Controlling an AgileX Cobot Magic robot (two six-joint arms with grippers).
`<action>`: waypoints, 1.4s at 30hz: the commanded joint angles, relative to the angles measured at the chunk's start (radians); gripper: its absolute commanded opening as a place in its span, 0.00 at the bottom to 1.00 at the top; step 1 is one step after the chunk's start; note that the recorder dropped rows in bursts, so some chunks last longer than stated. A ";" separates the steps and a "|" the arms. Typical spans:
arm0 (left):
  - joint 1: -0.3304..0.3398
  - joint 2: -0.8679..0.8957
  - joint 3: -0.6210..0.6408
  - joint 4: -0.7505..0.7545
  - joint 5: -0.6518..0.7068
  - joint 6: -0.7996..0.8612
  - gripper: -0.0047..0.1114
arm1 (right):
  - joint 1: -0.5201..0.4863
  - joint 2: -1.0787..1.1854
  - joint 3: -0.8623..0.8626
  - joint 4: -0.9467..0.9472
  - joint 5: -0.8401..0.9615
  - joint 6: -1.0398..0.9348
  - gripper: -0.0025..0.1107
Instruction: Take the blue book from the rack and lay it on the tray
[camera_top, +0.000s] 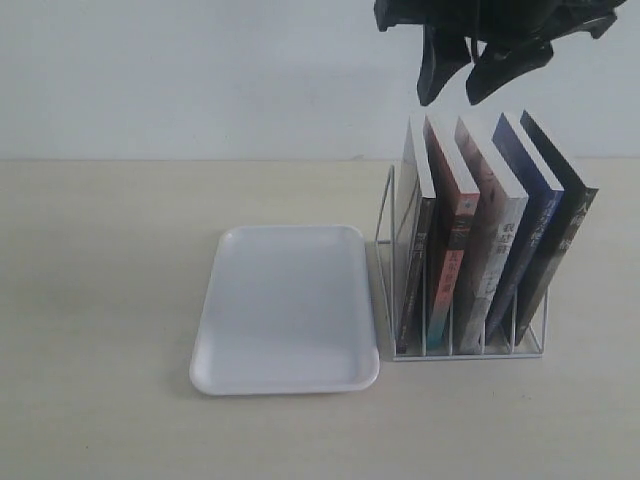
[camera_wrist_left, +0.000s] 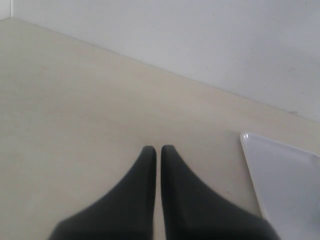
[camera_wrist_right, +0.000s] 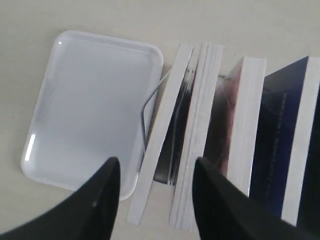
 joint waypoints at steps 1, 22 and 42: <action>0.002 -0.003 0.003 0.000 -0.012 0.004 0.08 | 0.032 0.010 -0.003 0.033 0.004 -0.010 0.41; 0.002 -0.003 0.003 0.000 -0.012 0.004 0.08 | 0.061 0.076 -0.001 -0.014 0.004 0.110 0.41; 0.002 -0.003 0.003 0.000 -0.012 0.004 0.08 | 0.061 0.150 0.114 -0.014 0.004 0.150 0.02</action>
